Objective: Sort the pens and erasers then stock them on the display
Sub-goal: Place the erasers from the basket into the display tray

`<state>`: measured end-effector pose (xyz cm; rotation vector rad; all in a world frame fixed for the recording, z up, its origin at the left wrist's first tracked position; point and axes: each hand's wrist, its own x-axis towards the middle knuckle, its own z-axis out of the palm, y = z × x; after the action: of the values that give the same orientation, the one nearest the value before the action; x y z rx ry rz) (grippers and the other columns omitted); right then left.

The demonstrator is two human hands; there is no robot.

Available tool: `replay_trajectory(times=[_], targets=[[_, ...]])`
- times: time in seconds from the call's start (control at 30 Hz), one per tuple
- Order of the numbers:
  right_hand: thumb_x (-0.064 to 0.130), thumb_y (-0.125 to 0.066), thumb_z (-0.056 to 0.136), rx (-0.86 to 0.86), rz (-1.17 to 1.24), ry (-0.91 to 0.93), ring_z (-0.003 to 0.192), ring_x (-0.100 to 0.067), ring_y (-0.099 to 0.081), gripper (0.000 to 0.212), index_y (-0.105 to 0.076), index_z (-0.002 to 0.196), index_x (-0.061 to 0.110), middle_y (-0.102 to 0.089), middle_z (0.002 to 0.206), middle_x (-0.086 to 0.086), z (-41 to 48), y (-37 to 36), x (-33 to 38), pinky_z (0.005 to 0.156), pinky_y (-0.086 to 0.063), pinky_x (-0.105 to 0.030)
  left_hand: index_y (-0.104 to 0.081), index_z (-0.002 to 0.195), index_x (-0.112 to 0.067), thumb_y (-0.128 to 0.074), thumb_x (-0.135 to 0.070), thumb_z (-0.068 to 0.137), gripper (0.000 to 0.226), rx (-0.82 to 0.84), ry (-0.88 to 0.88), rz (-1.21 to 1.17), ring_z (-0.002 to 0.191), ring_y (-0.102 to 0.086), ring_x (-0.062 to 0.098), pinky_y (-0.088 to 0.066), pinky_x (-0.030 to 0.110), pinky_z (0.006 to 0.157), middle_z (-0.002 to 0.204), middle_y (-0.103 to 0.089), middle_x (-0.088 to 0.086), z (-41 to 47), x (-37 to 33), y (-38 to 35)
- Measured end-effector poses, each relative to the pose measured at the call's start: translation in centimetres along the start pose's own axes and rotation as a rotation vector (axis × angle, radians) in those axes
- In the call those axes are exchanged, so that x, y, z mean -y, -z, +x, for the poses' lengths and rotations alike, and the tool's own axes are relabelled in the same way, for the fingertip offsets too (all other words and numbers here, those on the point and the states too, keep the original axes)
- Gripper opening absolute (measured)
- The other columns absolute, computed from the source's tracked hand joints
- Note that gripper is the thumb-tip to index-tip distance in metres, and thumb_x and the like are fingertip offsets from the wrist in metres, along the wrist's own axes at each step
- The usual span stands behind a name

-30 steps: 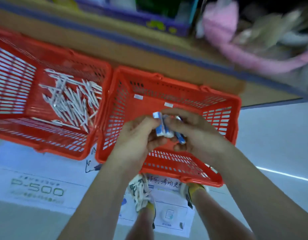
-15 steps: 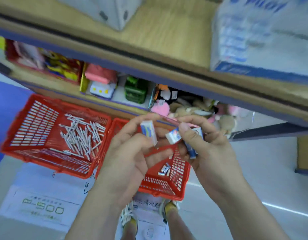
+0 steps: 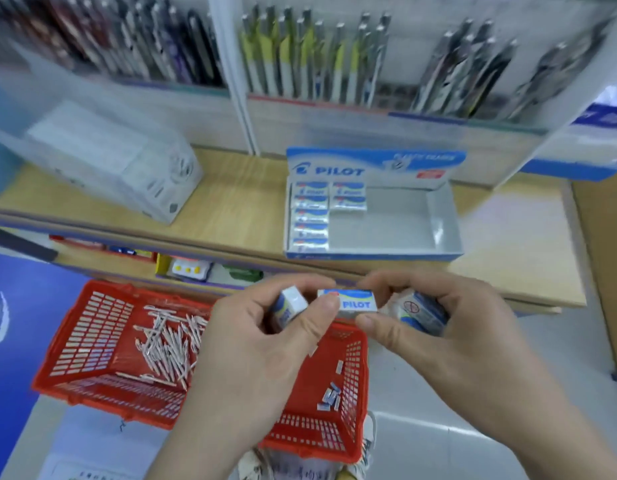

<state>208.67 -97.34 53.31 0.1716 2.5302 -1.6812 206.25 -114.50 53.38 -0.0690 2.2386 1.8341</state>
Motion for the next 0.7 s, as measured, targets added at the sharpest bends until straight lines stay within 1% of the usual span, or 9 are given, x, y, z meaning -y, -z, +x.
replay_trajectory(times=[0.07,0.13,0.2,0.23,0.3,0.37,0.47,0.6,0.7], targets=[[0.046,-0.075,0.072,-0.006,-0.132,0.027,0.076,-0.002,-0.062,0.021,-0.067,0.087,0.034,-0.065,0.086,0.02,0.8,1.1,0.3,0.066,-0.047,-0.017,-0.074,0.084,-0.03,-0.075,-0.038,0.067,0.019,-0.005,-0.033,0.05,0.071,-0.067,0.022,-0.053,0.03,0.062,0.075,-0.073,-0.002,1.0,-1.0,-0.9],[0.044,-0.073,0.07,-0.025,-0.193,0.037,0.078,0.0,-0.061,0.017,-0.067,0.083,0.035,-0.063,0.087,0.023,1.7,1.8,0.3,0.067,-0.046,-0.016,-0.075,0.083,-0.024,-0.079,-0.033,0.071,0.015,-0.011,-0.058,0.069,0.057,-0.063,0.007,-0.049,0.019,0.052,0.066,-0.07,-0.01,2.1,-1.6,-1.5],[0.041,-0.073,0.071,-0.08,-0.246,0.051,0.082,0.003,-0.058,0.014,-0.066,0.083,0.036,-0.064,0.083,0.023,2.9,2.2,0.3,0.066,-0.044,-0.011,-0.072,0.082,-0.019,-0.073,-0.021,0.076,0.007,-0.061,-0.08,0.096,0.04,-0.048,0.0,-0.033,0.006,0.041,0.044,-0.053,-0.016,3.4,-1.9,-1.8],[0.04,-0.073,0.073,-0.106,-0.274,0.051,0.085,0.002,-0.057,0.014,-0.066,0.085,0.036,-0.064,0.082,0.022,3.6,2.3,0.2,0.067,-0.044,-0.011,-0.072,0.081,-0.018,-0.072,-0.017,0.078,0.003,-0.101,-0.08,0.125,0.035,-0.041,0.001,-0.028,0.004,0.039,0.038,-0.044,-0.015,4.1,-1.9,-1.8],[0.038,-0.072,0.078,-0.126,-0.372,0.036,0.089,-0.003,-0.057,0.016,-0.068,0.093,0.032,-0.066,0.089,0.016,5.3,2.2,0.0,0.077,-0.047,-0.024,-0.07,0.075,-0.021,-0.074,-0.017,0.078,0.006,-0.183,-0.095,0.208,0.037,-0.035,0.005,-0.024,0.007,0.038,0.037,-0.037,-0.013,6.0,-1.3,-1.4],[0.038,-0.069,0.081,-0.115,-0.533,0.028,0.095,-0.013,-0.058,0.021,-0.069,0.101,0.028,-0.066,0.097,0.01,6.9,1.9,-0.3,0.082,-0.046,-0.032,-0.069,0.072,-0.023,-0.075,-0.022,0.076,0.007,-0.222,-0.113,0.317,0.042,-0.038,0.006,-0.027,0.012,0.041,0.041,-0.041,-0.012,7.9,-0.5,-0.9],[0.034,-0.068,0.082,-0.081,-0.648,-0.003,0.097,-0.019,-0.06,0.021,-0.068,0.102,0.027,-0.067,0.1,0.007,8.6,1.0,-0.7,0.081,-0.048,-0.035,-0.067,0.074,-0.027,-0.076,-0.03,0.073,0.009,-0.224,-0.136,0.454,0.047,-0.042,0.009,-0.036,0.022,0.05,0.048,-0.047,-0.007,10.2,0.8,-0.8],[0.029,-0.069,0.079,-0.108,-0.694,-0.028,0.087,-0.018,-0.056,0.015,-0.059,0.091,0.027,-0.064,0.086,0.008,9.6,-0.2,-0.7,0.073,-0.047,-0.033,-0.066,0.083,-0.031,-0.076,-0.041,0.071,0.018,-0.167,-0.121,0.606,0.056,-0.053,0.013,-0.041,0.027,0.058,0.06,-0.059,-0.001,11.6,0.9,-0.8],[0.029,-0.072,0.077,-0.133,-0.654,-0.075,0.085,-0.017,-0.053,0.022,-0.051,0.085,0.028,-0.056,0.082,0.01,9.8,-0.3,-0.3,0.071,-0.043,-0.032,-0.068,0.083,-0.031,-0.077,-0.043,0.069,0.021,-0.143,-0.128,0.67,0.053,-0.048,0.008,-0.035,0.027,0.055,0.055,-0.051,-0.008,11.9,0.7,-0.8]])
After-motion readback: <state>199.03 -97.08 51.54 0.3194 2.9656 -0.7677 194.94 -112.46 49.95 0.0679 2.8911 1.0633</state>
